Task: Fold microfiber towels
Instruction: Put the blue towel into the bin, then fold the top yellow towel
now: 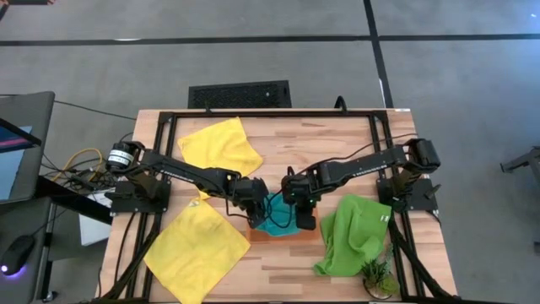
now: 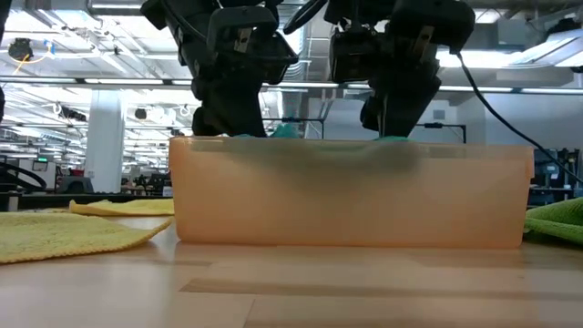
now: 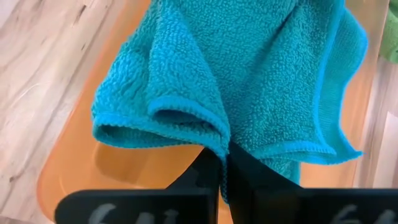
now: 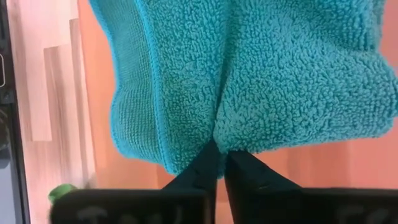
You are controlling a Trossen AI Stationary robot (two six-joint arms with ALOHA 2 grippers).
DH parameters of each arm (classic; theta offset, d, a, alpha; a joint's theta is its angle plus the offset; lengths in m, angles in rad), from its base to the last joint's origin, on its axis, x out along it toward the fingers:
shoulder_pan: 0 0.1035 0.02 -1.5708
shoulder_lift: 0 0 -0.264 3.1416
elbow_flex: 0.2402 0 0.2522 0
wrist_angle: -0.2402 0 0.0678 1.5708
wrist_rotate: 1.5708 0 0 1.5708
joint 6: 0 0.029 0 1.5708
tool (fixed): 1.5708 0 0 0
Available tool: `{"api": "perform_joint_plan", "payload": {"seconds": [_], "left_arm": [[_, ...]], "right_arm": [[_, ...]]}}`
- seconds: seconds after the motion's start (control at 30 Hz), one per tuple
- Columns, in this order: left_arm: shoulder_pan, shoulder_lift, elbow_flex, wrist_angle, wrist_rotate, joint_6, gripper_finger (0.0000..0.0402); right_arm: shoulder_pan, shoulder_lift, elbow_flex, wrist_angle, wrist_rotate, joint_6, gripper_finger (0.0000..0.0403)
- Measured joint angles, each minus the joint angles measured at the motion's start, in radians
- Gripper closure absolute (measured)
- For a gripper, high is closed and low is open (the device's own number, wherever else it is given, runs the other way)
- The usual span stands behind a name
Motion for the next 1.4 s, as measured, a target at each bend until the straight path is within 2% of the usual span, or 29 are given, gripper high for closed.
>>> {"api": "perform_joint_plan", "payload": {"seconds": [0.13, 0.3, 0.53, 0.63, 0.73, 0.9, 1.17, 1.4], "left_arm": [[0.000, 0.000, 0.000, -0.002, -0.001, 0.009, 0.0371], [0.000, 0.000, 0.000, -0.004, -0.023, 0.009, 0.0316], [0.002, 0.000, 0.000, -0.016, -0.036, 0.009, 0.0239], [0.013, -0.002, 0.000, -0.029, 0.005, 0.009, 0.0221], [0.030, -0.009, 0.009, -0.061, 0.028, 0.008, 0.0214], [0.040, -0.051, 0.011, -0.115, 0.009, 0.008, 0.0213], [0.035, -0.226, 0.012, -0.267, -0.157, 0.013, 0.0213], [0.036, -0.375, 0.012, -0.490, -0.319, -0.178, 0.0213]], "right_arm": [[0.001, 0.000, 0.000, -0.004, -0.006, -0.001, 0.0328], [0.001, 0.000, 0.000, -0.004, -0.006, -0.001, 0.0293], [-0.001, 0.000, 0.000, -0.017, 0.000, -0.001, 0.0217], [-0.016, 0.000, 0.005, -0.062, -0.014, -0.002, 0.0192], [-0.033, -0.014, 0.011, -0.099, -0.020, -0.041, 0.0178], [-0.046, -0.076, 0.012, -0.115, -0.019, -0.054, 0.0173], [-0.046, -0.242, 0.012, -0.147, 0.052, -0.071, 0.0173], [-0.049, -0.369, 0.013, -0.173, 0.175, -0.071, 0.0173]]}}
